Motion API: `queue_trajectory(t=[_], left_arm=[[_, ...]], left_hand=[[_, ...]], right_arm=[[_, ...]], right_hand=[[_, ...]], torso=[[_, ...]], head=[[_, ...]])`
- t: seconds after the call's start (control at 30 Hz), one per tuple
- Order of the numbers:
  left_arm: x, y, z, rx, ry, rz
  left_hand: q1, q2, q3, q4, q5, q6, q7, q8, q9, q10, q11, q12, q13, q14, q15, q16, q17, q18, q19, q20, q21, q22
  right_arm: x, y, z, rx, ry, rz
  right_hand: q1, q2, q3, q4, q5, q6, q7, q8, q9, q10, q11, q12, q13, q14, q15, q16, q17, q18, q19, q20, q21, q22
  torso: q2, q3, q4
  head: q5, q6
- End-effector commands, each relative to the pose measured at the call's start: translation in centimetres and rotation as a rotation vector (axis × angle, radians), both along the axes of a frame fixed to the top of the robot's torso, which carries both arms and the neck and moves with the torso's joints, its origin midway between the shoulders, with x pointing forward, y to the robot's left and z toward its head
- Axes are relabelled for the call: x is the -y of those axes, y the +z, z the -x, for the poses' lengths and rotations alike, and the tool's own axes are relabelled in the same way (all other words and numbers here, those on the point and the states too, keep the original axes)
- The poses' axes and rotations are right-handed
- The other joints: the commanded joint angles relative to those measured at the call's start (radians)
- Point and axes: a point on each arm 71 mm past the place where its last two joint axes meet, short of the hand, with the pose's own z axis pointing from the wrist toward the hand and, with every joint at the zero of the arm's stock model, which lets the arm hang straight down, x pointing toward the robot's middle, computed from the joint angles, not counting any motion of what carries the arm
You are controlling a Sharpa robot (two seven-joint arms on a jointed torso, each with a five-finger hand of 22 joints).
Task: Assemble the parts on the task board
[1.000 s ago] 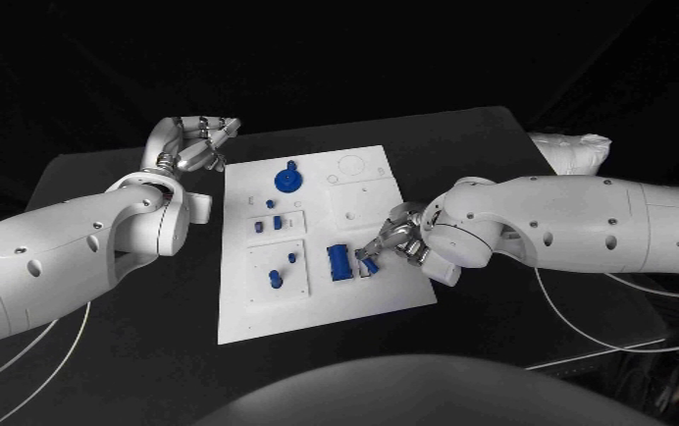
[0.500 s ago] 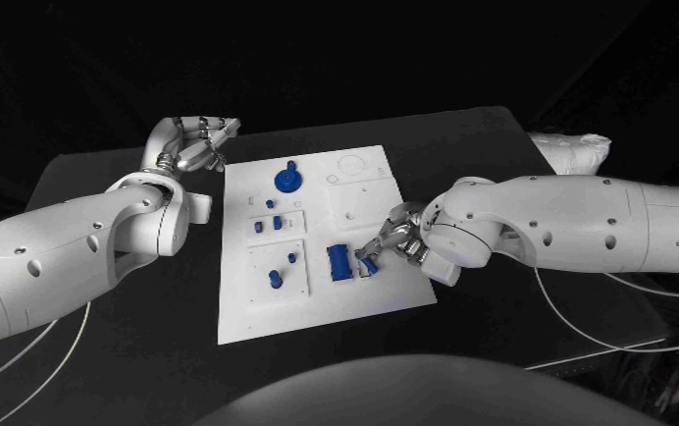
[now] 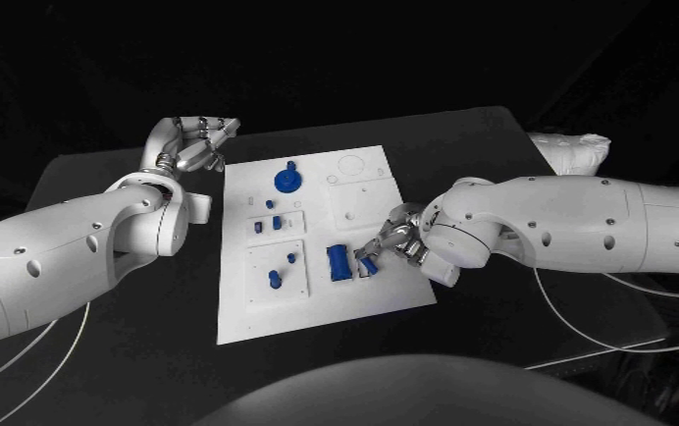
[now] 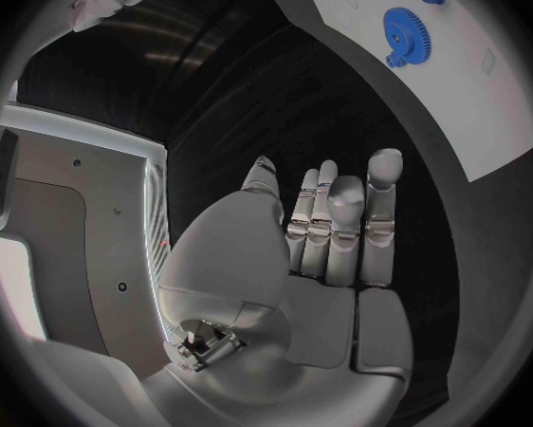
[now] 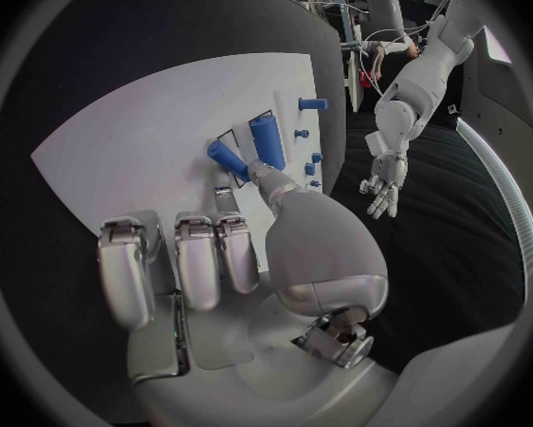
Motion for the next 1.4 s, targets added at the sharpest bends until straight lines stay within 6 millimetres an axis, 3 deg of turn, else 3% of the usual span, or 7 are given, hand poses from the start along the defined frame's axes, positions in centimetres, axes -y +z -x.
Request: queue_trajectory(t=[0.03,0.83,1.13,1.4], left_arm=[[0.27,0.08,0.02,0.004,-0.018,0.003],[0.27,0.06,-0.01,0.003,-0.018,0.003],[0.29,0.06,-0.01,0.003,-0.019,0.003],[0.3,0.06,-0.02,0.002,-0.019,0.003]], left_hand=[[0.0,0.005,-0.005,-0.001,0.006,-0.004,-0.003,0.004,0.001,0.001,-0.004,0.004,0.001,0.001,-0.001,-0.006,-0.001,0.003,0.005,-0.001,-0.006,0.001],[0.0,0.005,-0.005,-0.001,0.006,-0.004,-0.003,0.004,0.001,0.001,-0.004,0.004,0.001,0.001,-0.001,-0.006,-0.001,0.003,0.005,-0.001,-0.006,0.001],[0.0,0.005,-0.005,-0.001,0.006,-0.004,-0.003,0.004,0.001,0.001,-0.004,0.004,0.001,0.001,-0.001,-0.006,-0.001,0.003,0.005,-0.001,-0.006,0.001],[0.0,0.005,-0.005,-0.001,0.006,-0.004,-0.003,0.004,0.001,0.001,-0.004,0.004,0.001,0.001,-0.001,-0.006,-0.001,0.003,0.005,-0.001,-0.006,0.001]], right_arm=[[-0.27,-0.08,0.2,-0.01,0.011,-0.004],[-0.16,-0.04,0.15,0.003,0.001,-0.004],[-0.13,-0.02,0.1,0.01,-0.004,-0.005],[-0.1,0.01,0.07,0.015,-0.008,-0.006]], right_hand=[[-0.011,0.0,-0.002,0.007,-0.006,0.011,-0.001,0.005,0.0,0.104,-0.007,-0.001,0.263,0.104,-0.004,0.004,0.264,-0.007,0.105,-0.003,0.004,0.263],[-0.011,0.006,-0.005,0.012,-0.012,0.043,-0.015,0.008,-0.002,0.104,-0.02,-0.001,0.263,0.104,-0.016,0.004,0.264,-0.007,0.105,-0.014,0.004,0.263],[-0.031,0.006,-0.019,0.028,-0.042,0.046,-0.015,0.001,-0.007,0.104,-0.021,-0.001,0.263,0.104,-0.019,0.004,0.264,-0.007,0.105,-0.018,0.004,0.263],[-0.029,0.024,-0.019,0.035,-0.083,0.053,-0.017,-0.004,-0.011,0.104,-0.023,-0.001,0.263,0.104,-0.02,0.004,0.264,-0.007,0.105,-0.02,0.004,0.263]], torso=[[0.001,-0.0002,-0.0001],[0.001,-0.0003,0.0003],[0.001,0.0001,0.0],[0.001,-0.0004,0.0003]], head=[[-0.001,0.0],[-0.002,0.0],[-0.003,0.0],[-0.003,0.0]])
